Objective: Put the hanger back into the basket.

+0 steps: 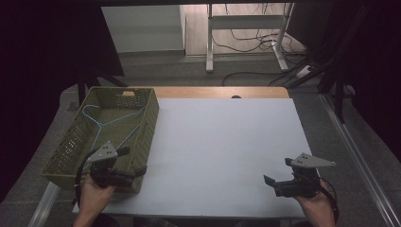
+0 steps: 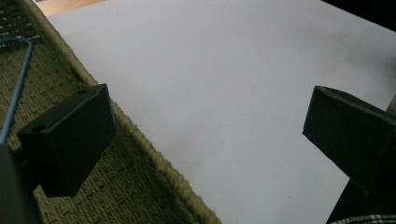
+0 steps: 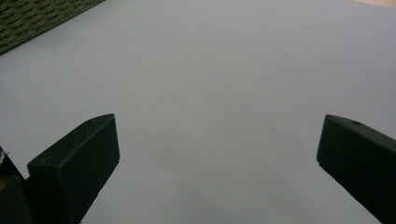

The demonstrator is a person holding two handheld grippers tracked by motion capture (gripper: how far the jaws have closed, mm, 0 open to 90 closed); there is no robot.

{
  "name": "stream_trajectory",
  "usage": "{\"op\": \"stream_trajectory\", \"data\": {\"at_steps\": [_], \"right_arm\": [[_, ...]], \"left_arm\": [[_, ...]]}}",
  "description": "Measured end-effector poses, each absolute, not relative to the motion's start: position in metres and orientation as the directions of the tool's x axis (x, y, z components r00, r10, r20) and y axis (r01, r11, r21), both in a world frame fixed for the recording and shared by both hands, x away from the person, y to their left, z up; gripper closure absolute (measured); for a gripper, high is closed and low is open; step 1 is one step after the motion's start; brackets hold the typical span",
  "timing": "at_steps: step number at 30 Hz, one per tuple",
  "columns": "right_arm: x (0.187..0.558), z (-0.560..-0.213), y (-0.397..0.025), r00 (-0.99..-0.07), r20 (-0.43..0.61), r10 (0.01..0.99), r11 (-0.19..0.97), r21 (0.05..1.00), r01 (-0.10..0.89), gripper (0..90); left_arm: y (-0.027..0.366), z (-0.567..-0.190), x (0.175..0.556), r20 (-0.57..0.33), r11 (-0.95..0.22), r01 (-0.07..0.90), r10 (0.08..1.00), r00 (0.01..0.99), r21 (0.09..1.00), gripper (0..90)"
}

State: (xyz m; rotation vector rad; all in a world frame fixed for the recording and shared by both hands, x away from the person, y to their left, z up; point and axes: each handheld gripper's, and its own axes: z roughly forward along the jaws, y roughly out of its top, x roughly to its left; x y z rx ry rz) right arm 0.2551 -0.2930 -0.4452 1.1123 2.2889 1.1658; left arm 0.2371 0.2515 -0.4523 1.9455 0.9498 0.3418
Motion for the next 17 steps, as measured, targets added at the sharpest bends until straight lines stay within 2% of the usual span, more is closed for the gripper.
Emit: {"op": "stream_trajectory", "data": {"at_steps": [17], "right_arm": [[0.257,-0.453,-0.291,-0.644,0.035,0.764,0.389,0.772,0.503,0.0]], "left_arm": [[0.246,-0.469,0.239,-0.115,-0.319,0.518,0.758,0.642,0.793,0.9]]}}
